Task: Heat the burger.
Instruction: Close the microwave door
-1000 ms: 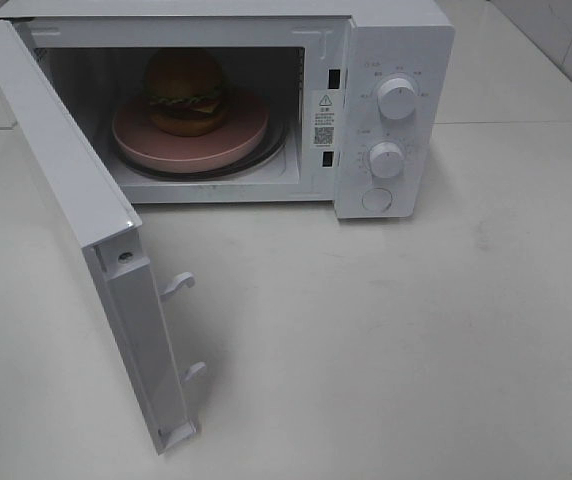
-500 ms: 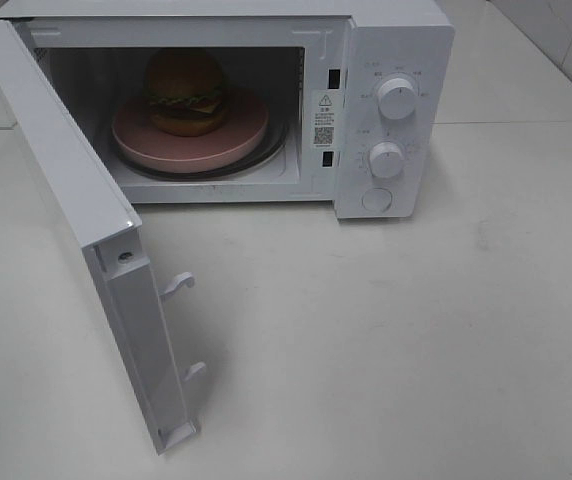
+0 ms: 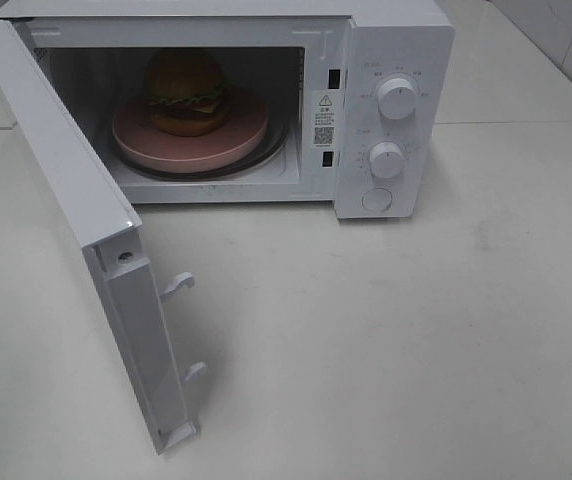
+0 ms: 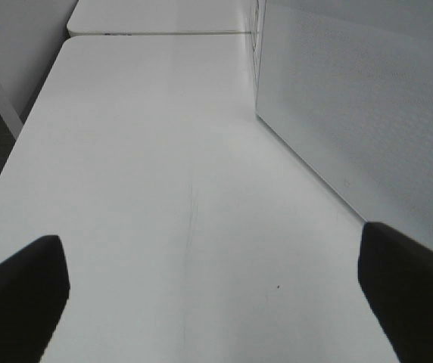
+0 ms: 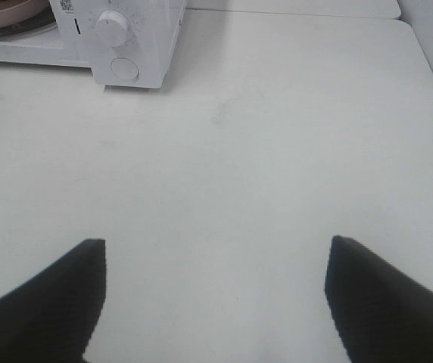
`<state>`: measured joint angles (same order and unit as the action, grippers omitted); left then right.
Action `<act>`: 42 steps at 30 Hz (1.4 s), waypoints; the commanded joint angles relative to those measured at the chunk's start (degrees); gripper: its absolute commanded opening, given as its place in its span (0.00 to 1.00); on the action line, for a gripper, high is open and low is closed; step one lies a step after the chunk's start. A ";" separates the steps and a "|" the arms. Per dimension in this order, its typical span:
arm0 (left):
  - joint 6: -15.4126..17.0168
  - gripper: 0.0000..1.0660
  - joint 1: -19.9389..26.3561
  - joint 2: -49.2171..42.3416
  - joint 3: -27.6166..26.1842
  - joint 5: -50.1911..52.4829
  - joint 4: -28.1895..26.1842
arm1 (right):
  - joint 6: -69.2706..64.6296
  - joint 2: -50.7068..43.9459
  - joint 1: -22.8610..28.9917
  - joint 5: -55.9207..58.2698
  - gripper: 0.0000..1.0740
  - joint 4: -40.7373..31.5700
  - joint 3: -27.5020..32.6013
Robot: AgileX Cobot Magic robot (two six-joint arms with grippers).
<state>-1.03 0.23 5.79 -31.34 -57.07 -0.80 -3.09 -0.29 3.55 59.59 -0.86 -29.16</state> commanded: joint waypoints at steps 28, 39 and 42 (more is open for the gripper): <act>0.06 0.00 -0.29 30.48 0.11 38.73 -0.52 | -0.06 -1.49 -0.23 -0.29 0.71 0.06 0.17; 0.06 0.00 -0.29 44.29 13.98 74.26 0.29 | -0.06 -1.49 -0.23 -0.29 0.71 0.06 0.17; 0.11 0.00 -0.29 48.53 15.93 79.53 1.60 | -0.06 -1.49 -0.23 -0.29 0.71 0.06 0.17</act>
<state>-1.03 0.23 51.28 -17.02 15.47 0.00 -3.09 -0.29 3.55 59.59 -0.86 -29.16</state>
